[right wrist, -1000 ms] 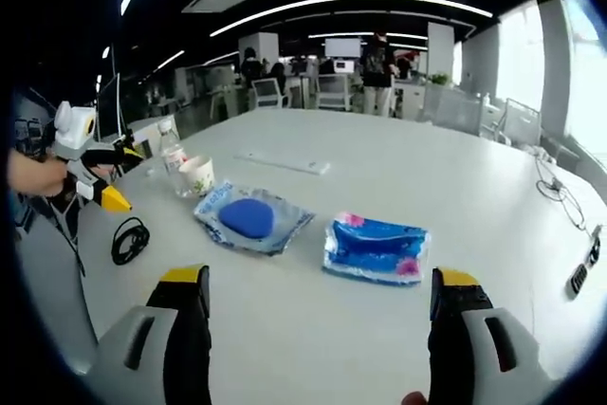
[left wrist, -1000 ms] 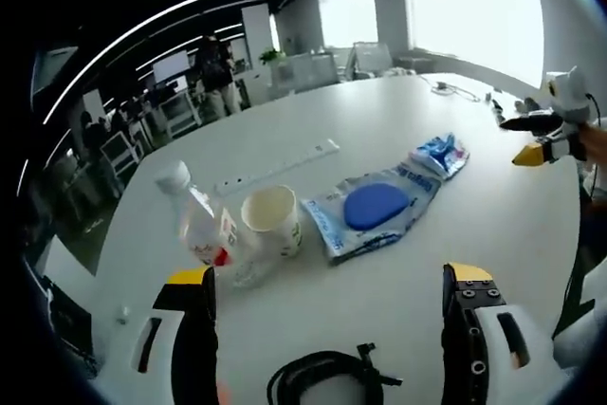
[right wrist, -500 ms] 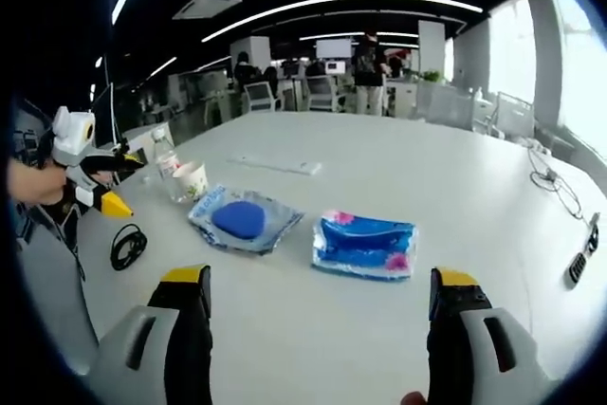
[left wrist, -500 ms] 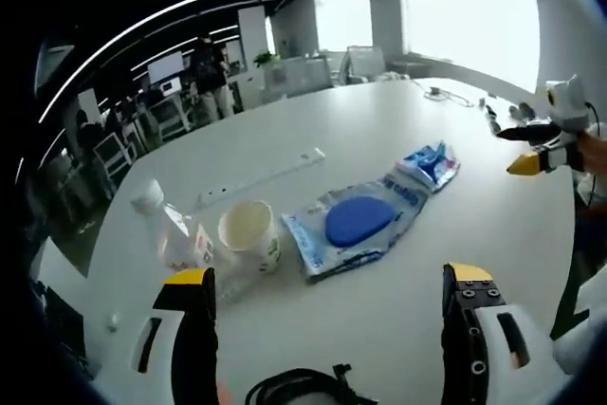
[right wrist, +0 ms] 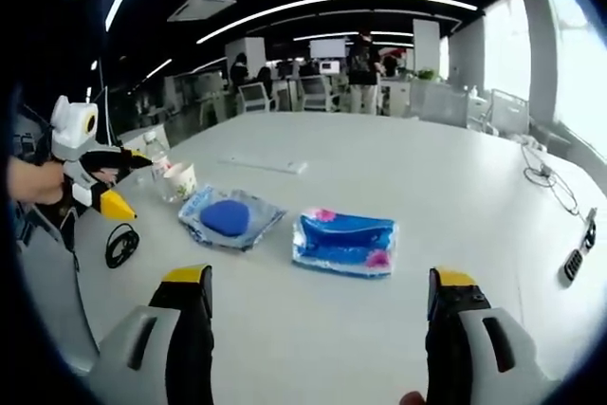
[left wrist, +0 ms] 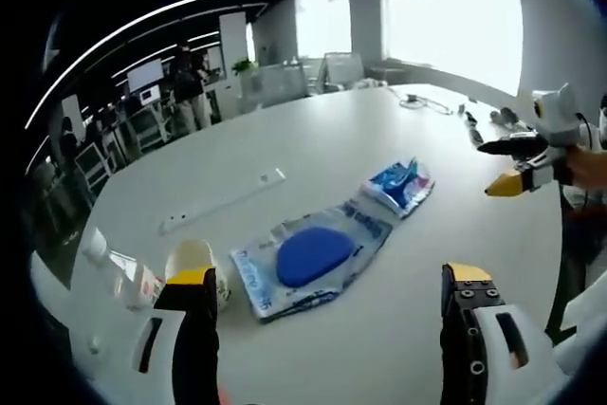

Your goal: Arrange the tabletop items into an orderly group along one side of the table until the central work area is clear of visible clutter.

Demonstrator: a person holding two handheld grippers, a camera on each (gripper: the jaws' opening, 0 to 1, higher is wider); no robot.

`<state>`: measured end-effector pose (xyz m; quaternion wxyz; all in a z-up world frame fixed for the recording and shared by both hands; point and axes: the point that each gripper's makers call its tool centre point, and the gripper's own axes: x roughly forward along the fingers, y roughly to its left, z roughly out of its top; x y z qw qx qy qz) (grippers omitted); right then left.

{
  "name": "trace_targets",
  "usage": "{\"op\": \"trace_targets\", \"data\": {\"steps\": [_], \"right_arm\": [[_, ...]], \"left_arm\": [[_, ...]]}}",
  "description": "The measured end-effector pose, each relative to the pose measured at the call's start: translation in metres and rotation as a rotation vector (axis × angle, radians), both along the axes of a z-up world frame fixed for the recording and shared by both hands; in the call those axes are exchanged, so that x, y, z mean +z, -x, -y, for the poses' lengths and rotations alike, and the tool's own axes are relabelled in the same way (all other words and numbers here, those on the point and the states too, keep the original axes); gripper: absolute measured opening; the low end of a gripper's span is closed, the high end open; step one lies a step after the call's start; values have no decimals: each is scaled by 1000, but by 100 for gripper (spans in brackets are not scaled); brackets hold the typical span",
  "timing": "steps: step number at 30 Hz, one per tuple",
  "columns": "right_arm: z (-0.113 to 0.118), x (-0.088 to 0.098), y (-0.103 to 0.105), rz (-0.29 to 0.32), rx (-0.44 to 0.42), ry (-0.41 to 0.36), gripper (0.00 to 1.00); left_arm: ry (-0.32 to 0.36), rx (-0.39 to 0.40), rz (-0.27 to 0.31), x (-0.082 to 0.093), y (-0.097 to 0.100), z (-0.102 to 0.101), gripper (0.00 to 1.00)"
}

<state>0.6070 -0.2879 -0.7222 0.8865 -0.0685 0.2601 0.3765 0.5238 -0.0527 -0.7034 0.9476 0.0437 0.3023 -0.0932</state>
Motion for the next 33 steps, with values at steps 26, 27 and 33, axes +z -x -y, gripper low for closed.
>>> {"op": "trace_targets", "data": {"steps": [26,27,33], "right_arm": [[19,-11,-30,-8,-1,-23,89],[19,-12,-32,-10,-4,-24,89],[19,-17,-41,-15,-9,-43,89]], "left_arm": [[74,-31,-18,-9,-45,55,94],[77,-33,-18,-10,-47,58,94],[86,-46,-29,-15,-60,71,93]]}}
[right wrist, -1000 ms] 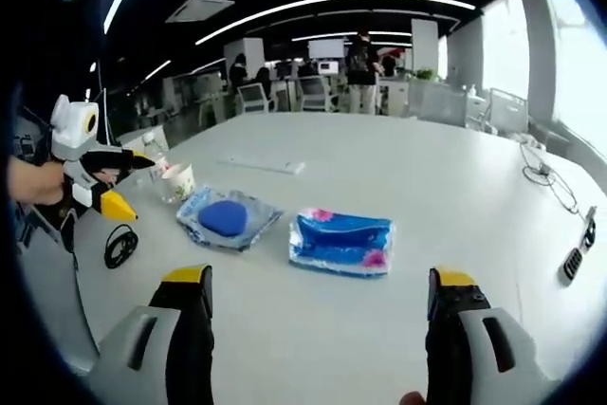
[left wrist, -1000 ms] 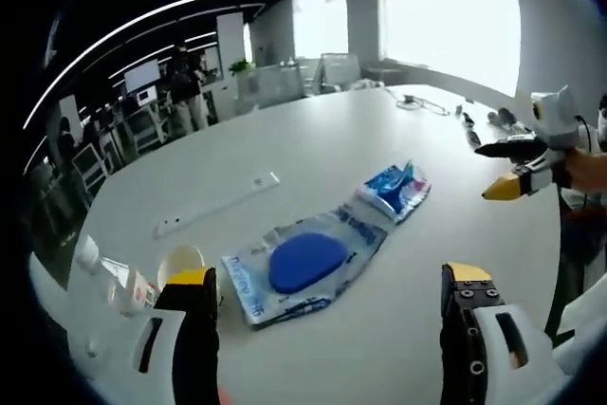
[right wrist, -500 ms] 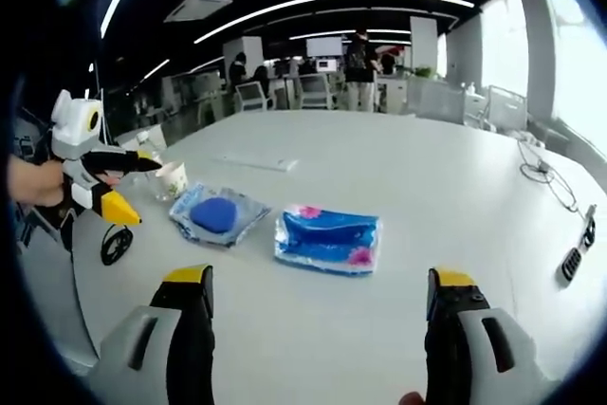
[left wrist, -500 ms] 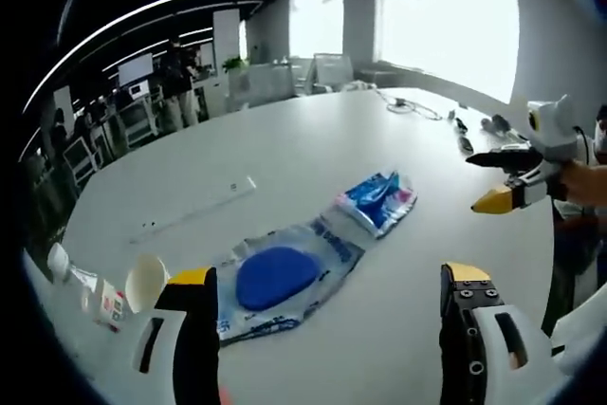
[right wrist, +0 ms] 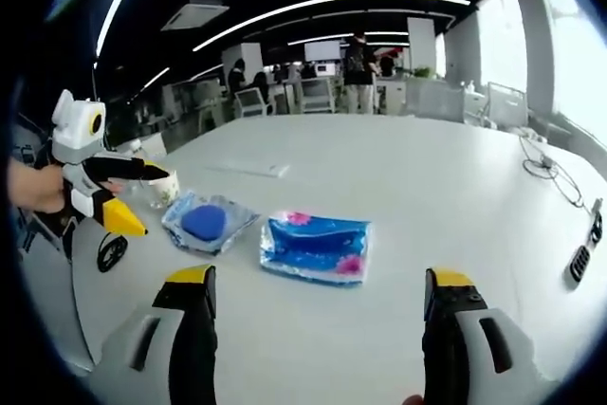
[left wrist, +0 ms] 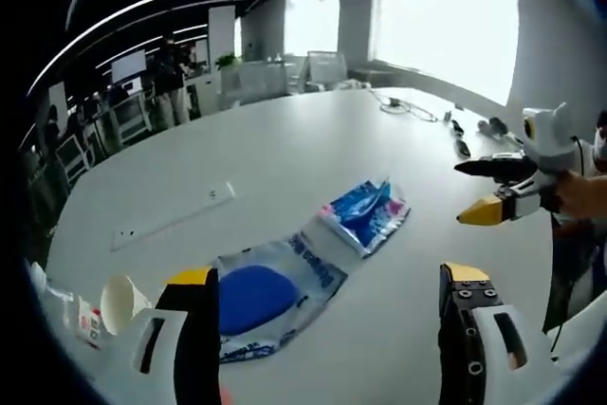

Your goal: Arrange the tabletop items into an orderly group along one side of the table until the central work area is clear of visible clutter.

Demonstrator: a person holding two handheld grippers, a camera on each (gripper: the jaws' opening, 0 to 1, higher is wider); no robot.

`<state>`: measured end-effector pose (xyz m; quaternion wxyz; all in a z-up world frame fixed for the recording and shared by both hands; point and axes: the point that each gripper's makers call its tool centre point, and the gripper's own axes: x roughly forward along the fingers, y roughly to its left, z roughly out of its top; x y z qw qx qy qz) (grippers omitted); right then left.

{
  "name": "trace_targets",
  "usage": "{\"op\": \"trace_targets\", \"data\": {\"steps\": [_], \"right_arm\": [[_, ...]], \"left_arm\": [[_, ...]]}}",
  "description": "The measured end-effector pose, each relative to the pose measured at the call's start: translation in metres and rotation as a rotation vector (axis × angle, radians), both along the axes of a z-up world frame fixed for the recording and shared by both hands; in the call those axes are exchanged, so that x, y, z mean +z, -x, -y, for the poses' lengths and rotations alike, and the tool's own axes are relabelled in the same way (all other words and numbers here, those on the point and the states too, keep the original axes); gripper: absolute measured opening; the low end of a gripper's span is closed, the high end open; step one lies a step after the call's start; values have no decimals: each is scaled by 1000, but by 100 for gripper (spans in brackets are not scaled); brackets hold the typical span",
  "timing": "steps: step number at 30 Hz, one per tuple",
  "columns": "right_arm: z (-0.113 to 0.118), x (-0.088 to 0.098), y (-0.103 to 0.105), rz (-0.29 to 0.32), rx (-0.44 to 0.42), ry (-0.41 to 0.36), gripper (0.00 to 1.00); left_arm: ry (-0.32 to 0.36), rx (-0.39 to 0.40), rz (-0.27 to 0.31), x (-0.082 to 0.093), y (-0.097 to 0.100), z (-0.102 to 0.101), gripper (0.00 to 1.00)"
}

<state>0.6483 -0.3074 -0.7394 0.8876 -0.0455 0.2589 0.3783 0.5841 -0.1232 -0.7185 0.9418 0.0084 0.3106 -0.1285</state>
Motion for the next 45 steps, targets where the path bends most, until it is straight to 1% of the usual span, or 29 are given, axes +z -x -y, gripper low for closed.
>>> {"op": "trace_targets", "data": {"steps": [5,6,7,8,9,13,15,17,18,22,25,29,31,32,35,38,40,41,45], "right_arm": [[5,-4,-14,-2,-17,-13,88],[7,-6,-16,-10,-9,0,86],[9,-8,-18,-7,13,28,85],[10,-9,-21,-4,25,38,84],[11,-11,-22,-17,47,50,82],[13,-14,-36,-17,61,56,81],[10,-16,-41,-22,62,48,79],[5,-18,-44,-27,66,46,79],[1,-22,-47,-32,72,46,78],[-10,-31,-54,-50,92,47,75],[-16,-34,-58,-60,94,40,74],[-23,-44,-59,-77,103,47,71],[-23,-52,-60,-93,99,54,69],[-22,-55,-60,-104,91,52,67],[-23,-61,-60,-122,82,43,58],[-24,-64,-58,-118,90,54,50],[-25,-66,-58,-125,99,50,38],[-26,-67,-58,-125,99,50,35],[-30,-74,-59,-145,91,57,33]], "left_arm": [[37,10,1,-6,-13,10,93],[48,12,8,-7,-16,13,93],[53,13,9,-8,-18,14,92],[65,18,10,-11,-20,16,92],[73,21,8,-13,-21,18,92],[69,25,3,-25,-25,22,89],[75,33,1,-30,-28,23,90],[93,35,8,-32,-33,26,89],[109,40,15,-34,-37,27,88],[140,54,50,-33,-48,28,82],[156,64,59,-35,-54,27,77],[179,63,55,-44,-60,28,69],[202,67,48,-48,-62,31,68],[210,64,47,-50,-63,33,67],[224,57,45,-57,-64,39,66],[224,46,25,-65,-63,42,66],[218,43,19,-66,-62,42,65],[219,40,19,-67,-62,42,65],[235,42,23,-66,-66,40,60]]}}
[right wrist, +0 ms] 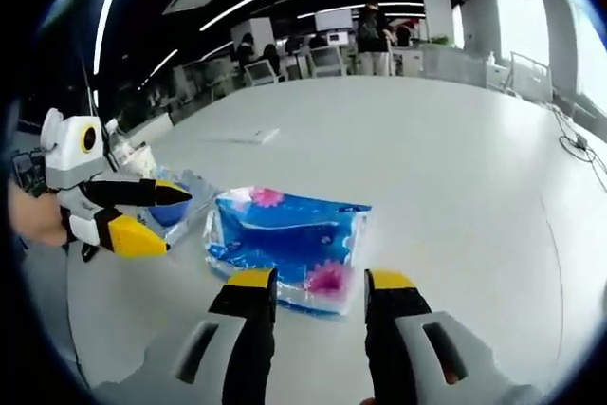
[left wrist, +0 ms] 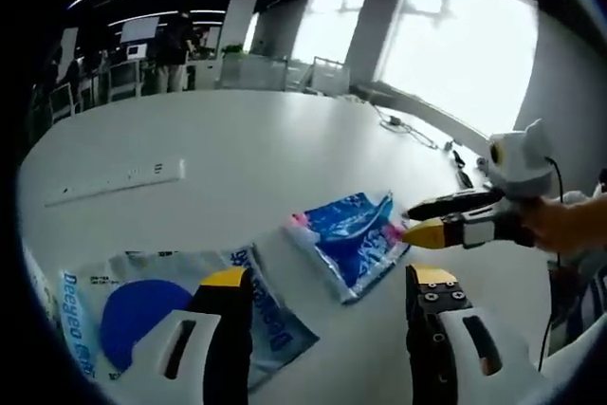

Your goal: Arrange the tabletop items into an orderly group along one side of the table until the central work area is clear of visible clutter.

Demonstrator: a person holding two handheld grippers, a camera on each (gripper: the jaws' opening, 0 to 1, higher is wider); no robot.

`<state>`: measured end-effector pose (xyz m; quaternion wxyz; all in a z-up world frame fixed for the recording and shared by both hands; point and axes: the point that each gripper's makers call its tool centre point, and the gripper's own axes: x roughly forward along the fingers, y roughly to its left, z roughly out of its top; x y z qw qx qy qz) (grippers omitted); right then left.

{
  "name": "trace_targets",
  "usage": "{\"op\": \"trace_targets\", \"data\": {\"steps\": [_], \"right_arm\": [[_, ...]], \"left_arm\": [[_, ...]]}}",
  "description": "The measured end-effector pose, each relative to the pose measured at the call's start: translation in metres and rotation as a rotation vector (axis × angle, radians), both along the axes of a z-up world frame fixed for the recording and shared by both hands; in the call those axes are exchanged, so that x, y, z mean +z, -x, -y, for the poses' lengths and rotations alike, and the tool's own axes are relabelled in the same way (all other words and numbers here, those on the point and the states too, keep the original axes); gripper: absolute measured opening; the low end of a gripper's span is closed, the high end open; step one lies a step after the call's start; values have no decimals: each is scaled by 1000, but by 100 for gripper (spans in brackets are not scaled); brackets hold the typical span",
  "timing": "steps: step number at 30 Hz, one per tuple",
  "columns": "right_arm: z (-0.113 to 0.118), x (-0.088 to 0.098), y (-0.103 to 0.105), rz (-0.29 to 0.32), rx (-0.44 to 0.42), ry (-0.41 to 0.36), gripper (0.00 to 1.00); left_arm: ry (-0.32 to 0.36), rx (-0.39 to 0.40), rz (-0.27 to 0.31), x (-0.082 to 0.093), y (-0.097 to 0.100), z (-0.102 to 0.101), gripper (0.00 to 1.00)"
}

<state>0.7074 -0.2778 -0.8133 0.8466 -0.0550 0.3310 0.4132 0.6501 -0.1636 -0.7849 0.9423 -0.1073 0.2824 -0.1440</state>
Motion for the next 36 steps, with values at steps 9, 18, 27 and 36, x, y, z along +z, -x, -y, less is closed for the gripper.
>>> {"op": "trace_targets", "data": {"steps": [9,18,27,36], "right_arm": [[-2,-15,-2,-8,-2,42,17],[-2,-15,-3,-13,-8,29,18],[-2,-13,-3,-23,-15,23,20],[1,-11,1,-33,-14,27,23]], "left_arm": [[-3,-20,3,-3,0,3,60],[-76,-39,-5,3,6,-7,61],[-123,-35,6,18,6,-23,63],[-125,-7,-11,37,4,-50,64]]}}
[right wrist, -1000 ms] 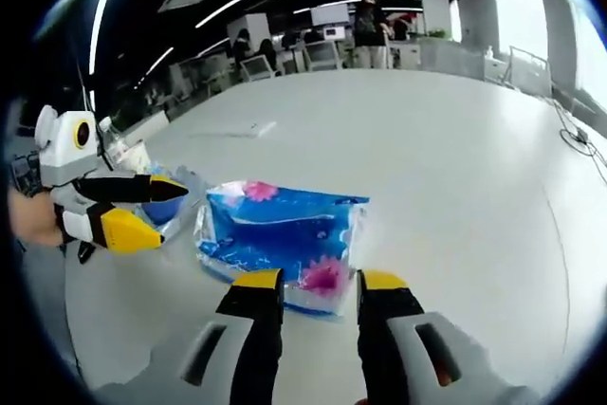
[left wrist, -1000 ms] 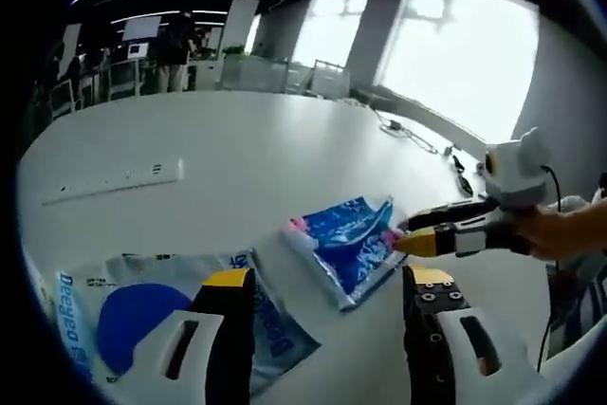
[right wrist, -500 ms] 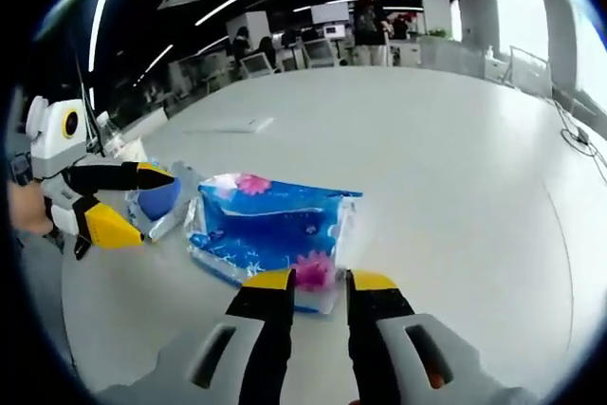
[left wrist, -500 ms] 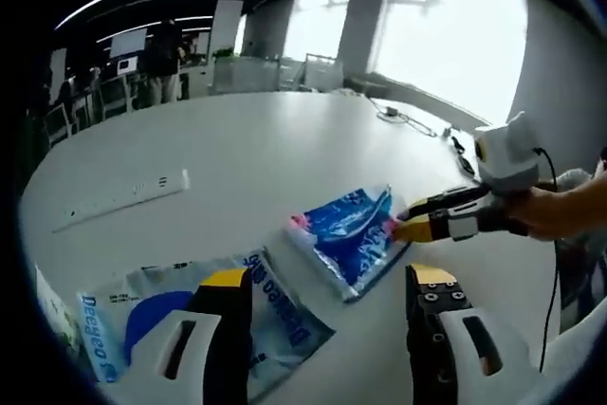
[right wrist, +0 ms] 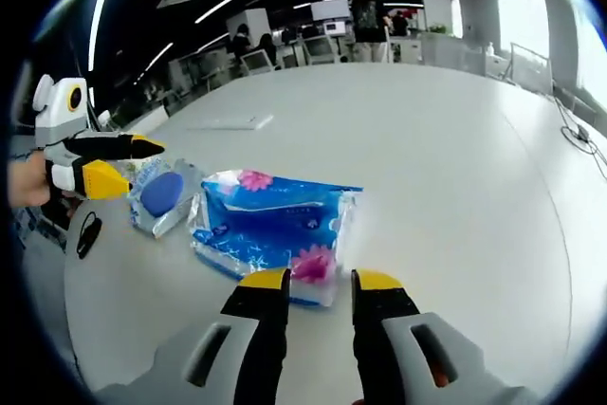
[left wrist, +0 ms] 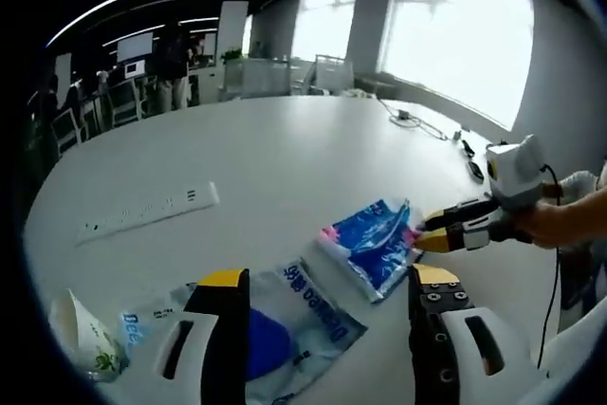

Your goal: Arrange the tabletop items into an orderly group along one side of the table until the central work area is clear of visible clutter.

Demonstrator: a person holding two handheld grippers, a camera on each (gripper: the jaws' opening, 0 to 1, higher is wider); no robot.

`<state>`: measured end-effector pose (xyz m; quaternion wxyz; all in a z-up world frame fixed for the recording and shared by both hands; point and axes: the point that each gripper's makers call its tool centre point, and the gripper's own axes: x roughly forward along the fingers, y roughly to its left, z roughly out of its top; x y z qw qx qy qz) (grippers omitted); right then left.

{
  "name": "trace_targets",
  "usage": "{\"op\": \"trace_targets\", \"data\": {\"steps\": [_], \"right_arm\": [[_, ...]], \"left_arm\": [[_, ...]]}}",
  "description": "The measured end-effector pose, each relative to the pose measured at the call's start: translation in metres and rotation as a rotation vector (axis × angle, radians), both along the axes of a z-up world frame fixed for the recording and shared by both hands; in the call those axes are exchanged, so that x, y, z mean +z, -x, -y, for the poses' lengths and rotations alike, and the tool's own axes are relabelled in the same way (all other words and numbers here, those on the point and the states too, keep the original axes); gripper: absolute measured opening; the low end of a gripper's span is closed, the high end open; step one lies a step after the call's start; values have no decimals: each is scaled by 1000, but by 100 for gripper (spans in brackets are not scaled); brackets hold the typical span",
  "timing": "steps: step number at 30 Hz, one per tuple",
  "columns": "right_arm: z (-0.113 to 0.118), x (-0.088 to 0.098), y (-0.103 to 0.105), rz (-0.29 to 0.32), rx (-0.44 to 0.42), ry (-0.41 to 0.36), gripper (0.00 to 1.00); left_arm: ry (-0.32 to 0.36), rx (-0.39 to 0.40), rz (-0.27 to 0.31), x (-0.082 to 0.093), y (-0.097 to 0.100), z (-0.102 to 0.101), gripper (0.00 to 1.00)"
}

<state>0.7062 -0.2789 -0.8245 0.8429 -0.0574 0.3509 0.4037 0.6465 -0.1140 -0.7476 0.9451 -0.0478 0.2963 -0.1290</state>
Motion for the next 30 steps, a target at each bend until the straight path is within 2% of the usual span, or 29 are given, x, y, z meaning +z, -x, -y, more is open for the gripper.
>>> {"op": "trace_targets", "data": {"steps": [4,13,19,30], "right_arm": [[2,1,0,-9,-15,0,23],[-4,6,-1,2,2,-4,26],[-6,7,0,3,4,-8,26],[-5,5,0,-4,-7,-18,27]], "left_arm": [[-43,0,-3,4,1,-13,65],[-6,2,1,4,0,-4,66],[-23,7,-28,1,3,-11,67],[-20,31,-32,4,2,-20,68]]}}
